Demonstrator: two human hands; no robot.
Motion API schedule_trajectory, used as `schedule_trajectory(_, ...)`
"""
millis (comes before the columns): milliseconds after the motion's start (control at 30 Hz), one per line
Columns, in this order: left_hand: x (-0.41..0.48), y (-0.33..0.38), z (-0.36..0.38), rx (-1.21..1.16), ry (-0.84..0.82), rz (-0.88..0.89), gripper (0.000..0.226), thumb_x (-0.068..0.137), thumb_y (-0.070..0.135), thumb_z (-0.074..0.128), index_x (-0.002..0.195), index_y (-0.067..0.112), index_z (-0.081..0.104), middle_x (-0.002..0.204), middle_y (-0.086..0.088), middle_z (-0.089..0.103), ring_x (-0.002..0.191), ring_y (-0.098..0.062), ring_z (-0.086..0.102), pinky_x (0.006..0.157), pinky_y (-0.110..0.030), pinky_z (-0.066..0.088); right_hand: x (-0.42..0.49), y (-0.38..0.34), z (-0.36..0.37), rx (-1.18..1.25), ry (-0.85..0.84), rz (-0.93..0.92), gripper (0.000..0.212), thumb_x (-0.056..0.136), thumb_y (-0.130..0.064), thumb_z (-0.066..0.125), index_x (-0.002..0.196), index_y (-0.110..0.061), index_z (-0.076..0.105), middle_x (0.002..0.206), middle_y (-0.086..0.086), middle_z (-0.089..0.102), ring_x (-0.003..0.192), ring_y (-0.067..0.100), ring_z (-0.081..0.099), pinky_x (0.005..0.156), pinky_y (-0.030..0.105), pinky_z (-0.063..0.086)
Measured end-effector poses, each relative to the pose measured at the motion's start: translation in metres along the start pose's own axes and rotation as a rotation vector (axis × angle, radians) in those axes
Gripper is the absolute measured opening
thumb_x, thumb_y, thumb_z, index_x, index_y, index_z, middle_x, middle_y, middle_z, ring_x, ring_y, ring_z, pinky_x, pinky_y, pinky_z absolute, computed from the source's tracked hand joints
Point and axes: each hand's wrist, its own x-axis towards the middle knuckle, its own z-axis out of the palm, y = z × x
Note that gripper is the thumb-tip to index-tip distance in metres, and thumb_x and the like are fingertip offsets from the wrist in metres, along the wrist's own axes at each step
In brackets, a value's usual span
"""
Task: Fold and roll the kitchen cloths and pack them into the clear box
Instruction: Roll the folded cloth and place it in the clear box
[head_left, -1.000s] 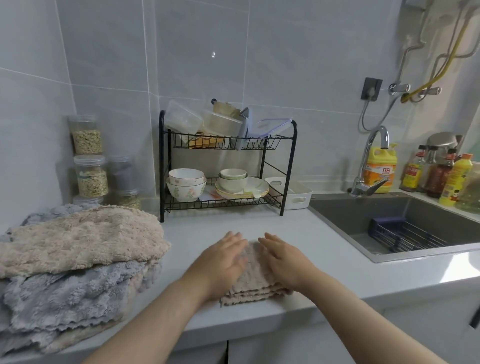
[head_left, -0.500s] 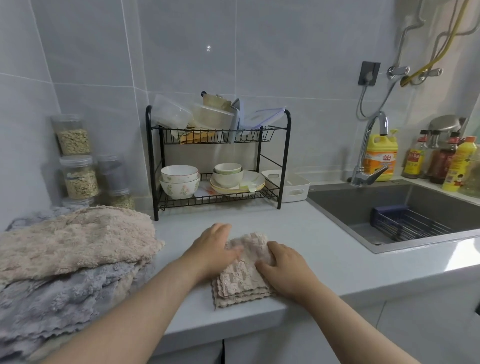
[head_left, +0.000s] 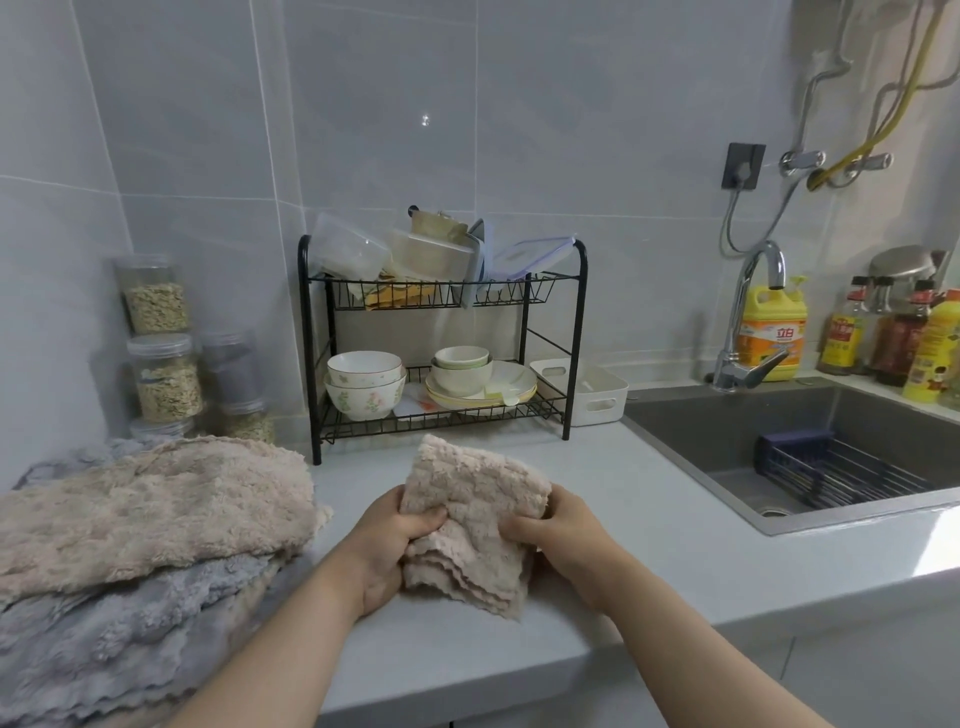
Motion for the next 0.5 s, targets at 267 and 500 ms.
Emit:
schedule_trajectory(267,-0.001,-0.004,0.003,0.035,0.028,-0.002,0.024,0.089,-0.003,0.052,0.111,-0.007,0.06,0.101,-0.029,0.069,0.093,-0.041,0.068,0.077,-0.042,0.054,-0.01,0.004,-0.009,0.128,0.015,-0.067,0.019,0.088,0.013,0.052,0.095,-0.003,0.061,0.064,0.003,0.065,0.046,0.009,0.06,0.041,0.019,0.045)
schedule_trajectory(500,-0.004,-0.004,0.004,0.034,0.047,0.039,0.016,0.095,0.004,0.052,0.107,0.0,0.063,0.099,-0.021,0.073,0.093,-0.034,0.07,0.08,-0.042,0.053,-0.008,0.008,-0.002,0.093,0.018,-0.073,0.023,0.086,0.005,0.058,0.102,-0.009,0.067,0.095,0.015,0.074,0.089,0.033,0.071,0.082,0.049,0.057)
